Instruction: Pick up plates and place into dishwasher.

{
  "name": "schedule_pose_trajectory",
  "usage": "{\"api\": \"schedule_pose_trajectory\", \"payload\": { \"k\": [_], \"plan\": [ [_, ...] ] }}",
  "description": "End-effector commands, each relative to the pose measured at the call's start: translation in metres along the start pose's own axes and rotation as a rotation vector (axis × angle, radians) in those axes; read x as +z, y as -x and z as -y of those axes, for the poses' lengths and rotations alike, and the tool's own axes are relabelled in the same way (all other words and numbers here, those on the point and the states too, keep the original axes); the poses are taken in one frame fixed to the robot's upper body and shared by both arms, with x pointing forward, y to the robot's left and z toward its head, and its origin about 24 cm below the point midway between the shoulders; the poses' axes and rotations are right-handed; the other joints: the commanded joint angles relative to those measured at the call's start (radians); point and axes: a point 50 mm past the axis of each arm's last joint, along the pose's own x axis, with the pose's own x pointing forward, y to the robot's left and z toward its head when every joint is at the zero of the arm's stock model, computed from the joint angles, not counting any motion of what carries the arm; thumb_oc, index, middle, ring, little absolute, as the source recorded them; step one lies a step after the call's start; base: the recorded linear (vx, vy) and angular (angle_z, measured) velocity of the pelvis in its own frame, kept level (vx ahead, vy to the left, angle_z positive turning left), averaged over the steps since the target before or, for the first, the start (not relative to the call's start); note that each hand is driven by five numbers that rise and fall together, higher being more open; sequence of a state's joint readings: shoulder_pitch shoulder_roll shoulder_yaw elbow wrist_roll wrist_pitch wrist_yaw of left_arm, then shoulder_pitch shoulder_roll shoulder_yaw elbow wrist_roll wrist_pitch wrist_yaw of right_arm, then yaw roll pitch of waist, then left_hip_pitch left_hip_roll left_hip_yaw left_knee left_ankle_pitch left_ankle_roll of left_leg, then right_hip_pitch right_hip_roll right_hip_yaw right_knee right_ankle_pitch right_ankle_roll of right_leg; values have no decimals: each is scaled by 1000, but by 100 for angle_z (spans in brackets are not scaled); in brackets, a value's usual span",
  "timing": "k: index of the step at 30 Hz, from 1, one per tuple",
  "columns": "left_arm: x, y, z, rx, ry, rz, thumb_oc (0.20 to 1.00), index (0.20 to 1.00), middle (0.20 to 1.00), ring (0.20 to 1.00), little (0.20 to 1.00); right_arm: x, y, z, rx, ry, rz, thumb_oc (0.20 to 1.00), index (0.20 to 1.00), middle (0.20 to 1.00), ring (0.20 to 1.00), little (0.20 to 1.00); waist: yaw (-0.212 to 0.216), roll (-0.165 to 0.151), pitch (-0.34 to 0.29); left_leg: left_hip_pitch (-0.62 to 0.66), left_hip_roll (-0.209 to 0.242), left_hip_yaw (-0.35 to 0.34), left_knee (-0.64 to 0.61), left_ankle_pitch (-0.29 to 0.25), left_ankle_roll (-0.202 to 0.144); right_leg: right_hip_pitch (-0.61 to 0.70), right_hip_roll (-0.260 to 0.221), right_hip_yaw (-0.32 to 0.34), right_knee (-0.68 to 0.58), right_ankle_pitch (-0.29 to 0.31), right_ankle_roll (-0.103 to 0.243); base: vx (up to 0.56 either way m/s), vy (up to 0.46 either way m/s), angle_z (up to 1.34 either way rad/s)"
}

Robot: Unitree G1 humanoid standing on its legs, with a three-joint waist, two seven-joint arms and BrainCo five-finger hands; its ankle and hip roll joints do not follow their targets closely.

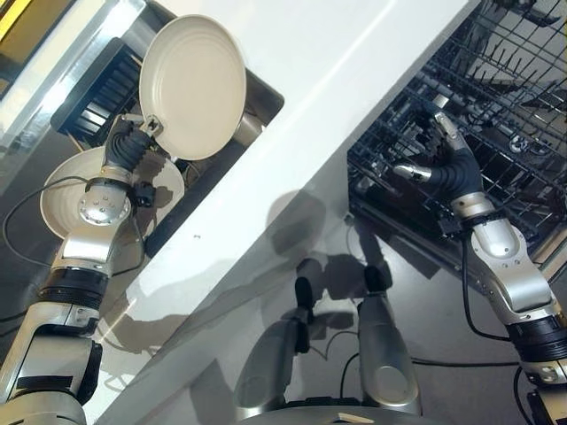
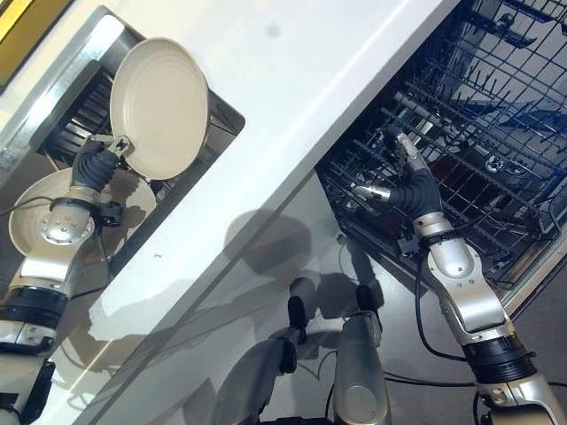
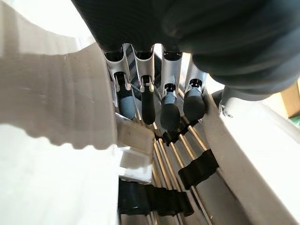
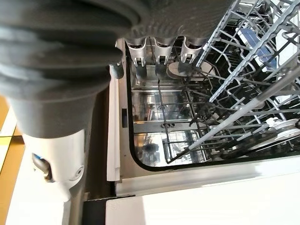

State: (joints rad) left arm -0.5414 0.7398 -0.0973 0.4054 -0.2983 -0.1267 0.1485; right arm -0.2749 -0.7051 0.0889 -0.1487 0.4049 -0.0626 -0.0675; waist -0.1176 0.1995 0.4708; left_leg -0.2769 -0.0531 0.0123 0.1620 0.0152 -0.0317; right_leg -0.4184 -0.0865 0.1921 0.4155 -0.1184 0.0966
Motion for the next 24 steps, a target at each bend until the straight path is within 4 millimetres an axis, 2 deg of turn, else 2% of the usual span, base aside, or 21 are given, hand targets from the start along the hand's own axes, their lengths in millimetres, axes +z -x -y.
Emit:
{"api": "schedule_pose_trajectory", "payload": {
  "k": [1, 6, 13, 24],
  "plan": [
    [17, 5, -6, 108, 79, 132, 200, 200, 200, 200, 200, 17, 1, -4, -23, -54, 134, 1000, 1000, 1000, 1000, 1000, 9, -53, -51, -43, -66, -30, 45, -21, 46, 16, -5, -60, -98, 72, -30, 0, 0, 0],
    [30, 7, -9, 204, 158, 224, 200, 200, 200, 200, 200, 14, 2, -8, -28, -67, 129, 1000, 1000, 1000, 1000, 1000, 11, -57, -59, -45, -66, -34, 45, -21, 44, 13, -5, -59, -96, 72, -32, -2, -13, 0],
    [45, 8, -5, 236, 227, 296, 200, 200, 200, 200, 200, 13, 1, -14, -26, -77, 134, 1000, 1000, 1000, 1000, 1000, 12, -59, -66, -44, -62, -35, 37, -20, 44, 12, -2, -57, -101, 72, -33, -11, -14, 0],
    [46, 14, -11, 315, 330, 326, 200, 200, 200, 200, 200, 9, 7, -14, -25, -85, 115, 1000, 1000, 1000, 1000, 1000, 8, -64, -94, -19, -61, -39, 31, -25, 42, 38, -2, -55, -107, 64, -35, 6, -3, 0]
  ]
}}
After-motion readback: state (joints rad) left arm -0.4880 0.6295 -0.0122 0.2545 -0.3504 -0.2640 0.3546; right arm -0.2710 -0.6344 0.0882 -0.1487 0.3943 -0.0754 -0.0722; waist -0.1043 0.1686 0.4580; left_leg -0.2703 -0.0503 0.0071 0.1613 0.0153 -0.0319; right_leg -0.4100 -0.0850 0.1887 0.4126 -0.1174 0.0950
